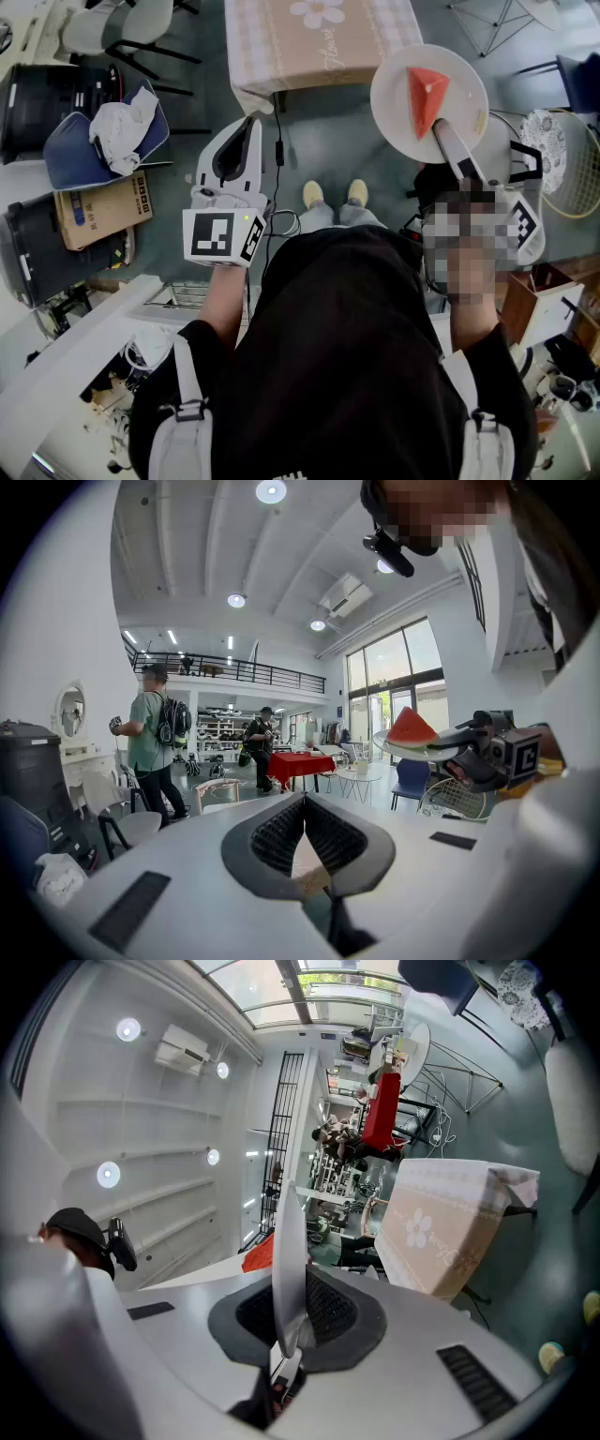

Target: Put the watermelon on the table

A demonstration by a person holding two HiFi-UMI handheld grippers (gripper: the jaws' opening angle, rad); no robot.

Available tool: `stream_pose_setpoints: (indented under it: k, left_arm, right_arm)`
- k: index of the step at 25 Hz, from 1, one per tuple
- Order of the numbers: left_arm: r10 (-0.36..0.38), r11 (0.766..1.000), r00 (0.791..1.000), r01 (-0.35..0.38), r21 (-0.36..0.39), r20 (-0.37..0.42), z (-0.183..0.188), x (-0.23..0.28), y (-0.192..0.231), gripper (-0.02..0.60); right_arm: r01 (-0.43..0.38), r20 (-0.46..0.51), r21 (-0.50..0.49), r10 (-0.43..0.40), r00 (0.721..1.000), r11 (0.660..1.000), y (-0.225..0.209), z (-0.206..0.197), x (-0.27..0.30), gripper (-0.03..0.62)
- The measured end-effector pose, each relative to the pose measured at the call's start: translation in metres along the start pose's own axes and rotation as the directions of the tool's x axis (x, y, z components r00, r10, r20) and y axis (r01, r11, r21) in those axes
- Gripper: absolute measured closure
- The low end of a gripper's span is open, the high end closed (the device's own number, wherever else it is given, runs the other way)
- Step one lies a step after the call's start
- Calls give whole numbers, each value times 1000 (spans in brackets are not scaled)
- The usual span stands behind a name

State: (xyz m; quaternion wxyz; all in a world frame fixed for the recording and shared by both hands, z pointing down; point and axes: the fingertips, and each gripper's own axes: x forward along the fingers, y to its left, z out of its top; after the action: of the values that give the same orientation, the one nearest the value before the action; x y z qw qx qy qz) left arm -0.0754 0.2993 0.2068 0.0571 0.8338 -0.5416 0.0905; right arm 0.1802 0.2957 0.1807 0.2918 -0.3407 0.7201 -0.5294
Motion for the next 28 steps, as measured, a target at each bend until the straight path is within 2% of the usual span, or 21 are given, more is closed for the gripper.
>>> stream_pose_setpoints:
  k: [4, 9, 17, 20, 28]
  left_arm:
    - [-8, 1000, 1000, 8, 21, 3, 6, 2, -1, 569]
    - [28, 998, 1000, -29, 61, 1, 11, 1, 7, 569]
    - [35, 996, 998, -40, 85, 61, 22, -3, 17, 569]
    - [10, 998, 996, -15, 59, 87, 26, -5, 13, 569]
    - [-8, 1000, 996, 6, 31, 84, 20, -14, 34, 569]
  right_arm:
    - [-2, 2, -5, 2, 1000, 1000, 4, -2, 2, 568]
    - [3, -1, -8, -3, 1000, 1000, 8, -9, 8, 569]
    - [2, 9, 34, -2, 1000, 999, 7, -20, 19, 569]
    - [-15, 26, 58, 14, 1000, 998, 8, -25, 22, 569]
    - [-1, 8, 10, 1, 1000, 1000, 19, -53, 39, 569]
